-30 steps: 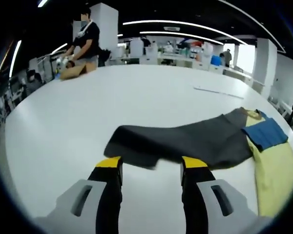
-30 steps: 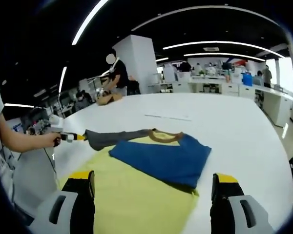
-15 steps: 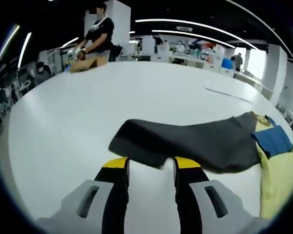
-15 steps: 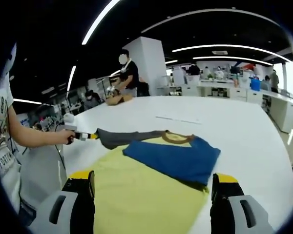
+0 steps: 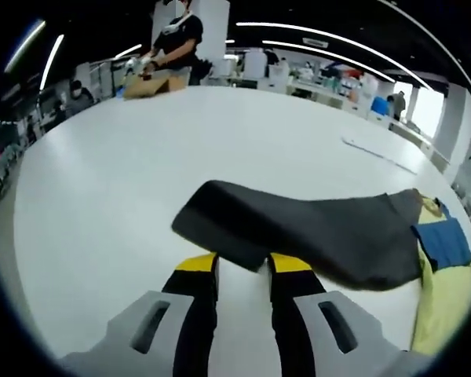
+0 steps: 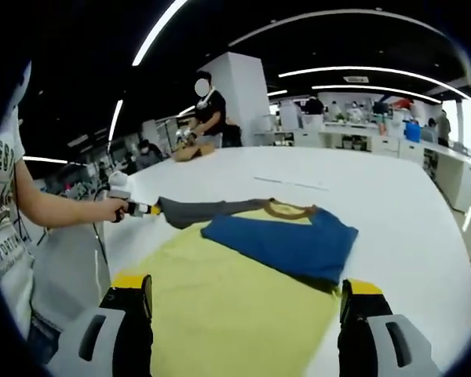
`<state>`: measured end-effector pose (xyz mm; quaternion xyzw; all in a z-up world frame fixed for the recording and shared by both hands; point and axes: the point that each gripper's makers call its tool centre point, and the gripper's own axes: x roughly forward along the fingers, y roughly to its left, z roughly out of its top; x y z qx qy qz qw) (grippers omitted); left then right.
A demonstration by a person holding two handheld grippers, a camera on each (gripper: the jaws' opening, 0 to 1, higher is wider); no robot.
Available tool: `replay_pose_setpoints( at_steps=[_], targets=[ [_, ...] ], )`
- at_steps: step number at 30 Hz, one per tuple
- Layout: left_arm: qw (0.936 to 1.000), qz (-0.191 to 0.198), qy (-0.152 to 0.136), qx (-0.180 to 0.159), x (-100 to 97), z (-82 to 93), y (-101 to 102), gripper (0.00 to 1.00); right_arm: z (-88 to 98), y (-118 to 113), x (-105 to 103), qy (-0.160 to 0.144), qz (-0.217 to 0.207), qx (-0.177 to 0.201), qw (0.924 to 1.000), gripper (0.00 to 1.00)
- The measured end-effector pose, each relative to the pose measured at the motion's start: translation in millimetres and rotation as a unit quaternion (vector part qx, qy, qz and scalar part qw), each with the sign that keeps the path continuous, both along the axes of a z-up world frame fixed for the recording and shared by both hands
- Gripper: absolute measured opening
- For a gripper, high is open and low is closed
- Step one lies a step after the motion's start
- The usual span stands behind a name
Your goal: Fold the garment on the visible template until the final outline fits inside the template.
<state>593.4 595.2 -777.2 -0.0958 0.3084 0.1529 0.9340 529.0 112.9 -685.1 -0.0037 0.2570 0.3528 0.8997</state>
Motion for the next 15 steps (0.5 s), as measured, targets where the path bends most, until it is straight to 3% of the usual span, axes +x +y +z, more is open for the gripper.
replay_pose_setpoints(
  at_steps=[2, 6, 9, 15],
  targets=[
    [0.9999, 0.011, 0.002, -0.001, 0.1, 0.8, 0.9, 0.20, -1.8, -2.2, -0.8, 0.003, -0.001, -0.002, 1.0000, 0.99],
    [0.9988, 0.016, 0.033, 0.033, -2.7, -0.1, 4.9, 0.13, -3.3, -6.2, -1.1, 0.003, -0.007, -0.008, 0.9999, 0.99],
    [0.9987, 0.047, 0.022, 0.003, -1.5, 0.4, 8.2, 0.11, -8.7, -8.8, -3.1, 0.006, -0.005, -0.024, 0.9997, 0.99],
    [0.9993, 0.029, 0.010, -0.021, 0.8, 2.3, 3.3, 0.19, -13.1, -9.4, -6.4, 0.012, -0.005, -0.026, 0.9996, 0.99]
  ],
)
